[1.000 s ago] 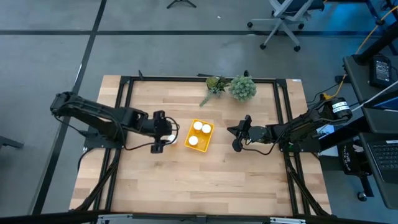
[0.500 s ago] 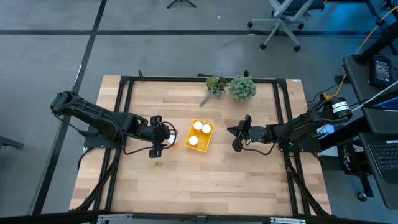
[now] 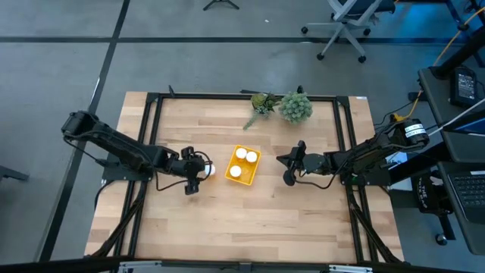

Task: Pick and place pill bottles into a basket
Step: Put the orange pill bottle into the yellow bin

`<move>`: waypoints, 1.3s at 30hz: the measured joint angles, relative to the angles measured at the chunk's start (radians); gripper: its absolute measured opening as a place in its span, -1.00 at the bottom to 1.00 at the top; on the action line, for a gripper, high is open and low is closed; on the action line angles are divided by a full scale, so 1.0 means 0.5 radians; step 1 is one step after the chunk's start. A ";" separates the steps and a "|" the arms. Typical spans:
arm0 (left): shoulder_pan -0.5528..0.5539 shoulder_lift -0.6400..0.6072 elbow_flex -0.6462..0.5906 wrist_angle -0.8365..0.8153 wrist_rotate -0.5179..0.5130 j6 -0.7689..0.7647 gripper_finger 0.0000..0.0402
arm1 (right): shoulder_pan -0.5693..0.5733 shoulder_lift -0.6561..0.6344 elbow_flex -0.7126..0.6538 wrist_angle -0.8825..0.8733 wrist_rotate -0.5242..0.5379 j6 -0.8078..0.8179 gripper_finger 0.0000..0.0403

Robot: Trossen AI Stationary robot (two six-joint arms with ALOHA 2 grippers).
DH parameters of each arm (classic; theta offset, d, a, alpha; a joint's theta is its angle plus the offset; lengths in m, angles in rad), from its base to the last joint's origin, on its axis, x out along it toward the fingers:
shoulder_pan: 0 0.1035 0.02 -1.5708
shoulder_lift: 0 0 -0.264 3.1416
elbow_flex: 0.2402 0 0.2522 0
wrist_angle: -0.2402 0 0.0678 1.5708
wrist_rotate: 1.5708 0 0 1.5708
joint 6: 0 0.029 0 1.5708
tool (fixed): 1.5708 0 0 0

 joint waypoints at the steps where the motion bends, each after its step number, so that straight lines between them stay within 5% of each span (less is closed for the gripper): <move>1: -0.010 0.000 -0.045 0.093 -0.004 -0.013 0.27 | 0.000 0.000 0.000 0.000 0.000 0.000 -0.90; 9: -0.058 0.000 -0.364 0.775 -0.159 -0.071 0.27 | 0.000 0.000 0.000 0.000 -0.001 0.001 -0.90; 15: -0.058 0.001 -0.489 0.945 -0.290 -0.165 0.27 | 0.000 0.000 0.000 0.000 -0.001 0.006 -0.90; 28: -0.082 0.023 -0.654 1.276 -0.214 -0.177 0.27 | 0.000 0.000 0.000 0.000 -0.001 0.005 -0.90; 39: -0.131 0.360 -0.665 1.589 -0.395 -0.117 0.27 | 0.000 -0.001 0.000 0.000 -0.001 0.004 -0.90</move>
